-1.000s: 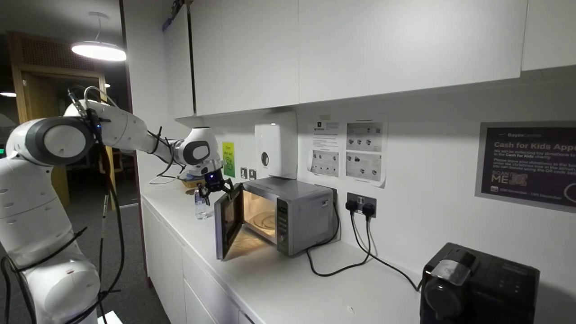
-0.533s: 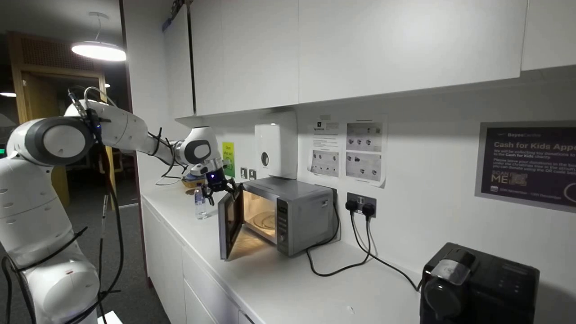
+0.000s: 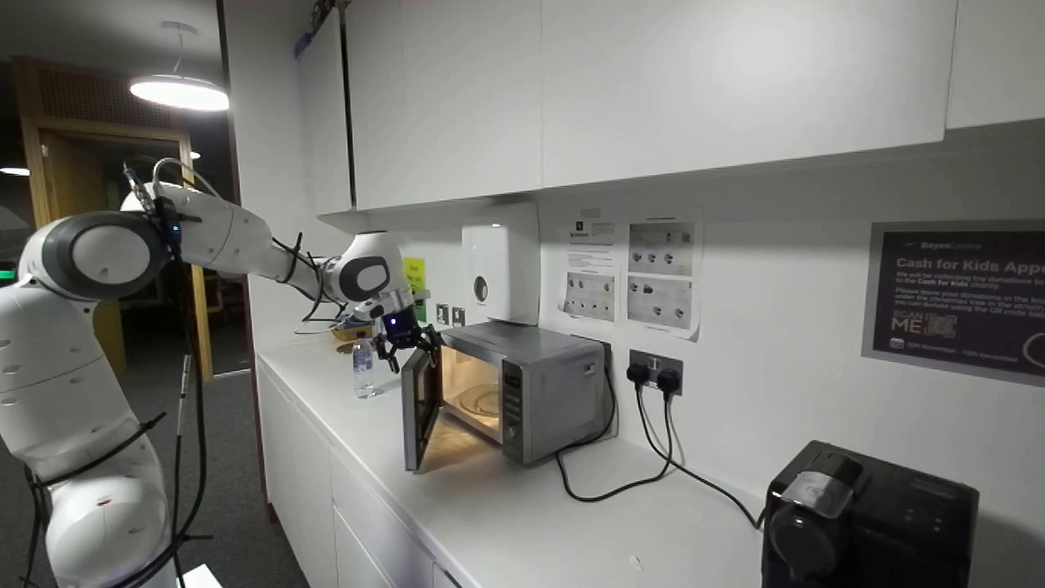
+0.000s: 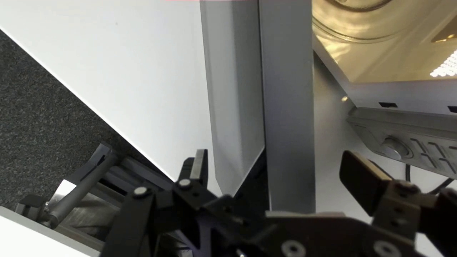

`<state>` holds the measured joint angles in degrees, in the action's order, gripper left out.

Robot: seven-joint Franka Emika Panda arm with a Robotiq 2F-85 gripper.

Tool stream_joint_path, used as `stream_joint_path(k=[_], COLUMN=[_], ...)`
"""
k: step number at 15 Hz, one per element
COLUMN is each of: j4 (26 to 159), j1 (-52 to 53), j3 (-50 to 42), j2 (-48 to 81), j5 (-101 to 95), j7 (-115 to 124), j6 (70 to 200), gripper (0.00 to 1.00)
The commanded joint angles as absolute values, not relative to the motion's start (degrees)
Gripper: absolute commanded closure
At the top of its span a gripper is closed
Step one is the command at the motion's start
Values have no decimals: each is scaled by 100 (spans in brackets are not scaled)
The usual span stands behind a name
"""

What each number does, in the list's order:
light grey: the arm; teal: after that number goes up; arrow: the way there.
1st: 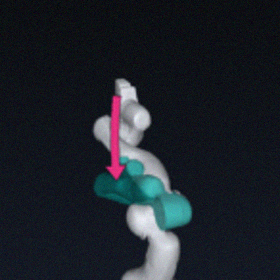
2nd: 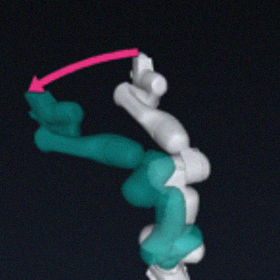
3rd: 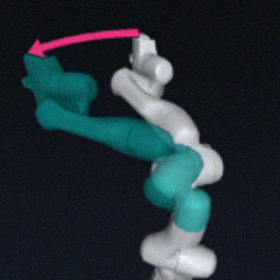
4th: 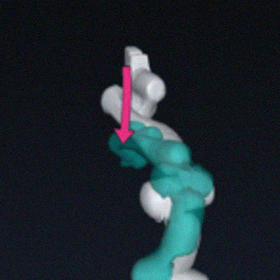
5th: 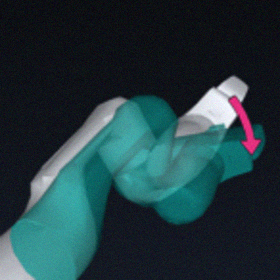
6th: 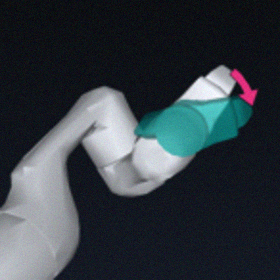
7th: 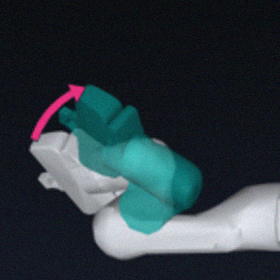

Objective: Open the microwave door.

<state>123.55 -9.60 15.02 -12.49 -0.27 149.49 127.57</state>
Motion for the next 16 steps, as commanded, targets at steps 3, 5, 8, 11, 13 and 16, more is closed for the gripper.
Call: stream_joint_path(k=[3,5,8,11,13,16], j4=[12530,12521,12423,12318,12277,12167], j1=[-1192,-1099,-943,-366,-127,-86], j3=[1856,1892,1950,1602,1526,1683], j2=[-1111,-986,-814,-764,-741,-667], j5=[475,576,649,604,655,649], j7=[14949,14949,14943,14931,14890,14944], j6=[13417,13510,13441,13281,13270,13240], gripper=[0,0,0,0,0,0])
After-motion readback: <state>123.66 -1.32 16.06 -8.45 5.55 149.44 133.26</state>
